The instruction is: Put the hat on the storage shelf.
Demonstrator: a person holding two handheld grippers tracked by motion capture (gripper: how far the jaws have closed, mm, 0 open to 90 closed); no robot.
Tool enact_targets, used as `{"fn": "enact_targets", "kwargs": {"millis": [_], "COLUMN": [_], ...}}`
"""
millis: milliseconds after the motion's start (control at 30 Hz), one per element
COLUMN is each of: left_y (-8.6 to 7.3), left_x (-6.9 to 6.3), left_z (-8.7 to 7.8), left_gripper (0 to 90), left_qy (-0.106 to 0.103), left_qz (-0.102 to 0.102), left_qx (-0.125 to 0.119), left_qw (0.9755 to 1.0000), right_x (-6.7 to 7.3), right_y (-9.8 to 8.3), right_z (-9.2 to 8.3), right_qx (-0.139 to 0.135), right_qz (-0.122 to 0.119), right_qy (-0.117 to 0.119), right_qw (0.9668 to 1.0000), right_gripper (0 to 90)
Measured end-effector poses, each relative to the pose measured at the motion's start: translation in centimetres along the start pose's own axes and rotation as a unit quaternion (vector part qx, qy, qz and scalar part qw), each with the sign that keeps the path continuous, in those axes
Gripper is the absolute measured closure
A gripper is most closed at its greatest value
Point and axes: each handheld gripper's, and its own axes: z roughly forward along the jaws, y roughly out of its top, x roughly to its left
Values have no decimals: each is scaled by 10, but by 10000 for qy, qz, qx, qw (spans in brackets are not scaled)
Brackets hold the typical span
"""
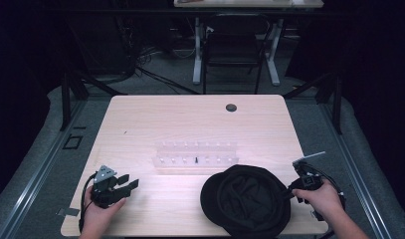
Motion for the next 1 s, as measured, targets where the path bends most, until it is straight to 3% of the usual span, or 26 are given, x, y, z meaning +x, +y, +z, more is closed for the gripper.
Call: {"fn": "enact_targets", "kwargs": {"millis": [133, 200, 333, 500, 533, 600, 700, 800, 867, 1000], "left_y": [0, 0, 0, 0, 0, 0, 0, 0, -1, -1], "left_x": [0, 0, 0, 0, 0, 0, 0, 0, 0, 1], "left_z": [0, 0, 0, 1, 1, 1, 1, 1, 1, 0], "left_gripper": [524, 523, 523, 522, 522, 522, 522, 522, 523, 522], "left_qy": [-2, -5, 0, 0, 1, 2, 3, 4, 8, 2], "left_qz": [-9, -10, -3, -10, -19, -17, -6, -5, -10, -19], "left_qx": [7, 5, 10, 3, -2, 7, 18, 20, 19, 23], "left_qw": [10000, 10000, 10000, 10000, 10000, 10000, 10000, 10000, 10000, 10000], "right_x": [-1, 0, -1, 1, 3, 3, 6, 6, 5, 5], "right_y": [0, -1, 0, 0, -1, -1, -2, -2, -1, -2], "right_z": [-4, -6, -12, -15, -15, -18, -18, -19, -22, -25], "right_qx": [-23, -166, -71, -62, -203, -73, -166, -239, -84, -139], "right_qz": [81, 209, 238, 176, 250, 70, 155, 229, 174, 249], "right_qy": [127, 235, 384, 415, 452, 359, 256, 386, 387, 619], "right_qw": [9999, 9994, 9990, 9990, 9985, 9993, 9994, 9987, 9991, 9977], "right_gripper": [870, 870, 874, 874, 874, 873, 870, 865, 872, 876]}}
